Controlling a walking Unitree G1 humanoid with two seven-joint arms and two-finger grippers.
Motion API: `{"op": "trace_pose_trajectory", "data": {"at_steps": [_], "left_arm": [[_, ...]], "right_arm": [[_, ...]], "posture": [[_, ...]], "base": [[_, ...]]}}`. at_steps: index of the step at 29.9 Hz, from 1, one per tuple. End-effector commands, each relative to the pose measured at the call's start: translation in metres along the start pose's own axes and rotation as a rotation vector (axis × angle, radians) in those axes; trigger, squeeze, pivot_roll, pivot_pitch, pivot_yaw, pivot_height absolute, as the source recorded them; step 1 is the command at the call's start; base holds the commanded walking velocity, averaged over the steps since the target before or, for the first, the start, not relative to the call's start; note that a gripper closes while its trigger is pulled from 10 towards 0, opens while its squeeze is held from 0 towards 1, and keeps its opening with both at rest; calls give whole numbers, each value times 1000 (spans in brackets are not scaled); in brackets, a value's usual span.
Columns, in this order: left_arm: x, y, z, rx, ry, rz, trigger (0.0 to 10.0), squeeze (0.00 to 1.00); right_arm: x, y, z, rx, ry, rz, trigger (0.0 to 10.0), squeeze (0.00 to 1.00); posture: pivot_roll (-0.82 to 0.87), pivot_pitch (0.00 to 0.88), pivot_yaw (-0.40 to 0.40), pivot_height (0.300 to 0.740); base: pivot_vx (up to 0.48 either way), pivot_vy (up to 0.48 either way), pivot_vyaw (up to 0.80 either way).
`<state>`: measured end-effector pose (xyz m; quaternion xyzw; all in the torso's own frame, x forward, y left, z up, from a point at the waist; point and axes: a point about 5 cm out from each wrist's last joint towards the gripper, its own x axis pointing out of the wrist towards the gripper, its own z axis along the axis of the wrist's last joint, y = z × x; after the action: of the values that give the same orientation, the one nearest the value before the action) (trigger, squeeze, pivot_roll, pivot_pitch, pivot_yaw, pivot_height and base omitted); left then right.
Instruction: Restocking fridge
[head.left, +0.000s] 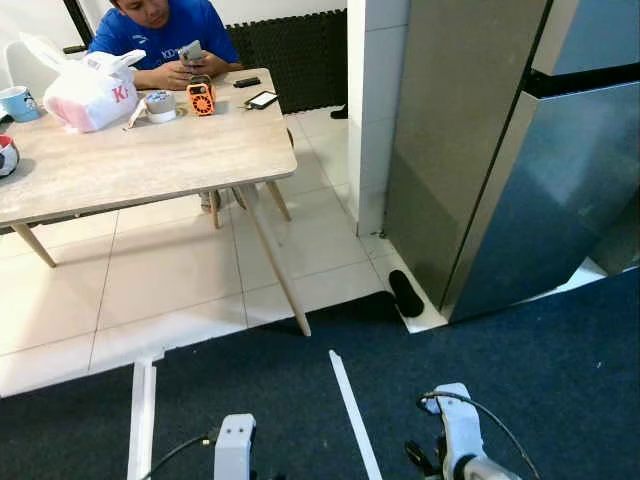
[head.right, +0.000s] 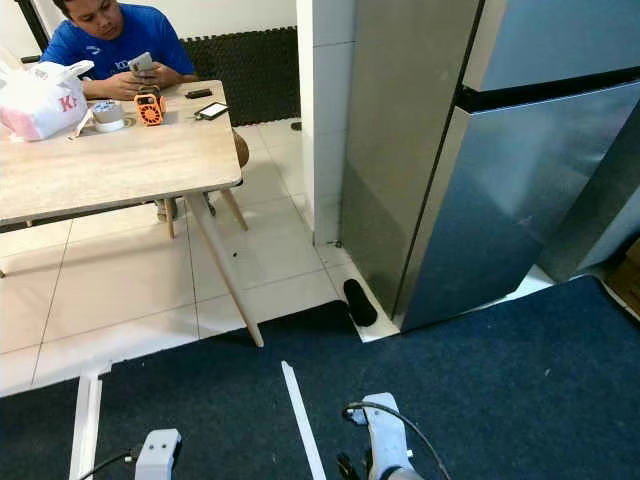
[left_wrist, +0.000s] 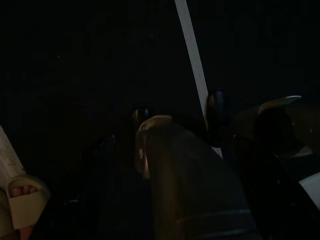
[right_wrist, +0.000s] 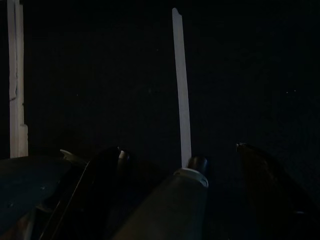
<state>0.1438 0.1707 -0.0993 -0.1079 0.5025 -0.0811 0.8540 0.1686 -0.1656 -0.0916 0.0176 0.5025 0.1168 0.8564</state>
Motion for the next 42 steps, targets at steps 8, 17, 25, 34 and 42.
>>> {"op": "trace_pose_trajectory", "data": {"at_steps": [8, 17, 25, 34, 42], "left_arm": [[-1, 0, -6, 3, 21, 4, 10000, 0], [-1, 1, -6, -7, 19, 10, 10000, 0], [-1, 2, -4, -10, 6, 25, 10000, 0], [-1, 7, 3, -41, -41, 97, 10000, 0], [-4, 17, 8, -77, -76, 157, 10000, 0]], "right_arm": [[1, 3, 4, -24, -12, 14, 10000, 0], [1, 3, 4, -20, -12, 12, 10000, 0], [1, 3, 4, -23, -10, 7, 10000, 0], [0, -1, 4, 5, -14, -13, 10000, 0], [-4, -18, 9, 82, -44, -87, 10000, 0]], "posture": [[-37, 0, 36, 740], [-38, 0, 39, 740], [-38, 0, 41, 740], [-42, 0, 35, 740], [-41, 0, 30, 740]], "base": [[0, 0, 800], [0, 0, 800], [0, 0, 800], [0, 0, 800], [0, 0, 800]]}}
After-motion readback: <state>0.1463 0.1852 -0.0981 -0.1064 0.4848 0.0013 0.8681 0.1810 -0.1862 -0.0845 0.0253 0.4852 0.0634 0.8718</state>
